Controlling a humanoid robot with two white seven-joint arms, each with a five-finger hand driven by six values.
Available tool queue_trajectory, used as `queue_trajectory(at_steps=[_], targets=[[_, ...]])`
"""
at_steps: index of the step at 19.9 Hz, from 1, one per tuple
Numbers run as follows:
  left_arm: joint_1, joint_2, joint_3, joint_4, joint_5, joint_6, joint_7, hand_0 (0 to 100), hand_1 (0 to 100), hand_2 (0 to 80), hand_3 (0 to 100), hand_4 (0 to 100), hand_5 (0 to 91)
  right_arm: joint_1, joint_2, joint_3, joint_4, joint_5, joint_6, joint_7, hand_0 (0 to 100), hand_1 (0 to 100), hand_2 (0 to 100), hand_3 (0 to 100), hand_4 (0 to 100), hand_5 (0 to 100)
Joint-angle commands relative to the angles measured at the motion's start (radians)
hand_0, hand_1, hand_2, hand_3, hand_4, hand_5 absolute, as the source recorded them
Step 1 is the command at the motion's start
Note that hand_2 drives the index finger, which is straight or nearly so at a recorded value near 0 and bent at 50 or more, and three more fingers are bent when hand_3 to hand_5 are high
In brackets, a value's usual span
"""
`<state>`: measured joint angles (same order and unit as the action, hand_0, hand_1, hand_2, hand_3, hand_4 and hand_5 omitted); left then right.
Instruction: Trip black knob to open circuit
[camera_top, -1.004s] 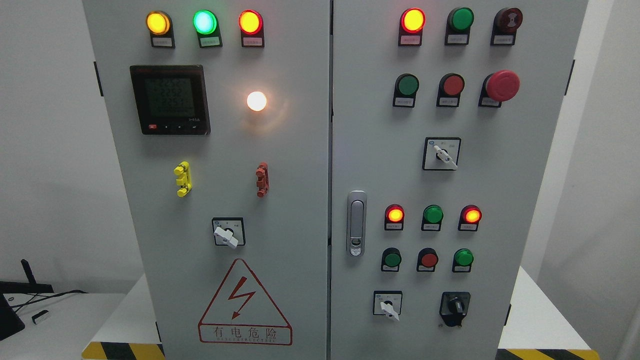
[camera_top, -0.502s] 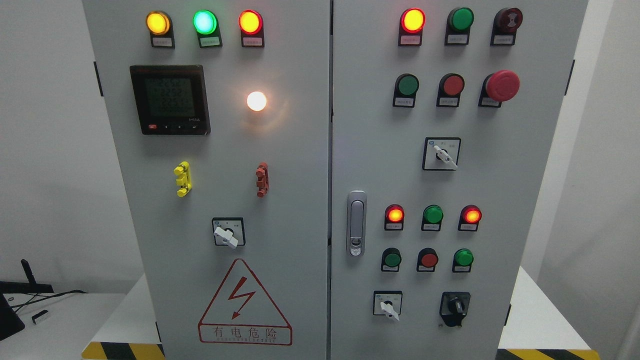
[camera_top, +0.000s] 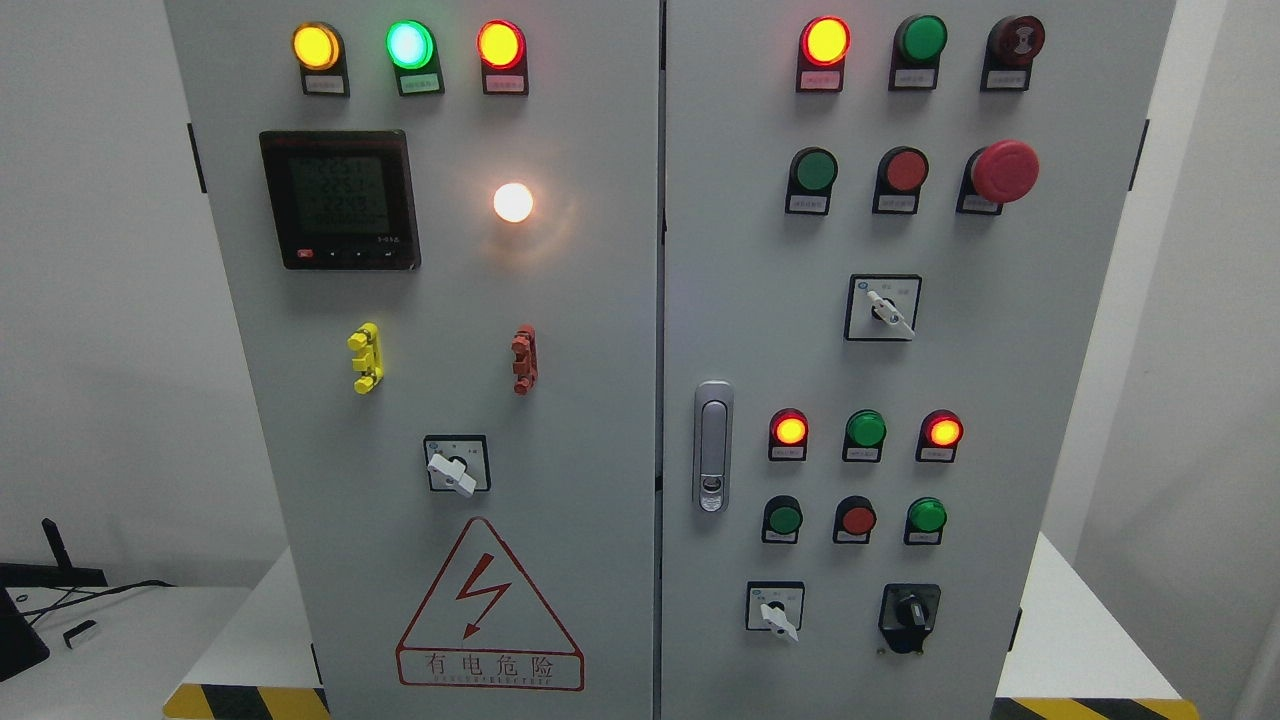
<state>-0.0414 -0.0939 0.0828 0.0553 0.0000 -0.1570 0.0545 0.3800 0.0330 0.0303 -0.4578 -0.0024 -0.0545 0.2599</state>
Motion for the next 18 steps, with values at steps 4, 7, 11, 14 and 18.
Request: queue_trajectory(at_steps=[4,7,11,14,18], targets=[[0.0,0.0,0.0,0.0,-0.031,0.001,0.001,12,39,0.0,0,0,0.0,0.31,-0.036,-0.115,-0.812,-0.08,-0.117,0.061,5,18,6,23,15,15],[0.0,0.0,0.0,0.0,-0.031,0.001,0.001,12,39,0.0,0,0,0.0,0.396,-0.038,-0.154,-1.042,-0.134,-0.139,0.062,5,21,10,31,23,21],[0.0,0.0,0.0,-0.002,-0.031,0.001,0.001,12,39,0.0,0,0,0.0,0.468,-0.044,-0.225,-1.258,-0.307,-0.136,0.062,5,31,15,47,40,33],[0.0,0.0,0.0,0.0,-0.031,0.001,0.001,12,39,0.0,0,0,0.0,0.476,-0.051,-0.289,-1.36,-0.333,-0.139,0.061,6,36,18,67,59,45],[0.0,0.0,0.0,0.0,-0.031,0.001,0.001,12,39,0.0,0,0,0.0,0.47,-0.056,-0.369,-1.515,-0.335,-0.139,0.051,7,44,22,93,81,74]])
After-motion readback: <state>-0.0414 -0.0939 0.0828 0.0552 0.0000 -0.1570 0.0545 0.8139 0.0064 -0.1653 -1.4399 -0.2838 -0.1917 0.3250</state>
